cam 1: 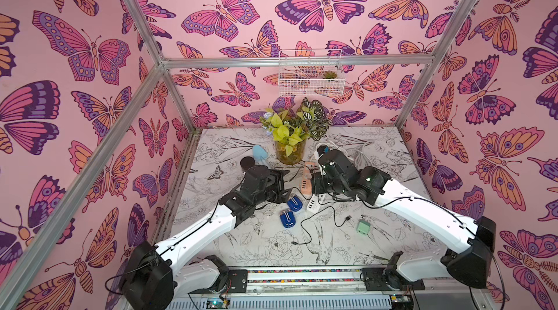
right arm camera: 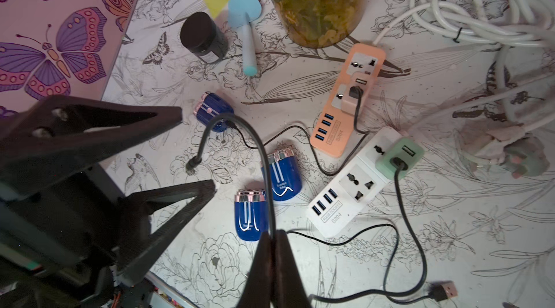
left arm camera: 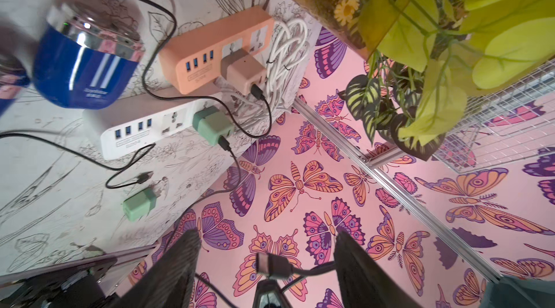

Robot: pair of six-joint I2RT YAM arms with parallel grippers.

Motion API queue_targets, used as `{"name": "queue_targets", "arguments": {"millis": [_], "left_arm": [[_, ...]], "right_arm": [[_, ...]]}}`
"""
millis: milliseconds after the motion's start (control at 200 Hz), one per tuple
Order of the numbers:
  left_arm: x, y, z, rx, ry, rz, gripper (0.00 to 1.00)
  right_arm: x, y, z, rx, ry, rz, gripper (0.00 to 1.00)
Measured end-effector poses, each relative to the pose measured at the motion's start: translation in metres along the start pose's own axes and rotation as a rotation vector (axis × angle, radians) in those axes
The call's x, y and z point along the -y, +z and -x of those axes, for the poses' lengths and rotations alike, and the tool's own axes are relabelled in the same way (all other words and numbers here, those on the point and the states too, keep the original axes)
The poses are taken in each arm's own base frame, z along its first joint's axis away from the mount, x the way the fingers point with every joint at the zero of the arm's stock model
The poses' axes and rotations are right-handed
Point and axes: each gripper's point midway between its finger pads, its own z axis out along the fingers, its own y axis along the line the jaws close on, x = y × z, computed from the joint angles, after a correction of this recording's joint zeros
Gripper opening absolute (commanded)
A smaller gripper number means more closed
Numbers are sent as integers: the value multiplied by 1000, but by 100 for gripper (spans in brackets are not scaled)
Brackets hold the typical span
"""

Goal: Charge the electric shaver
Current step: Pick up the charging cable from the center of the board.

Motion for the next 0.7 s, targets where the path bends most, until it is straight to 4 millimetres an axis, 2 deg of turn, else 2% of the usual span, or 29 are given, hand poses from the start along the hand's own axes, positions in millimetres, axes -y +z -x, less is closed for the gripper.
{"name": "queue_targets", "arguments": {"millis": [210,371,486,601,701], "left_arm": [[8,5,3,18,-4,-54,43],[4,5,10,38,-7,-66,34],[-2,4,16,59,-7,-63,24],[-1,4,17,65,-7,-70,21],[2,4,17,63,-6,-83,23]], "right_arm": [[-4,4,-3,-8,27,33,0],[-1,7,-9,-22,46,34,0],[0,4,-8,-19,56,45,0],[-2,0,-7,-11,60,61,0],[-3,-1,-7,-14,63,74,0]]}}
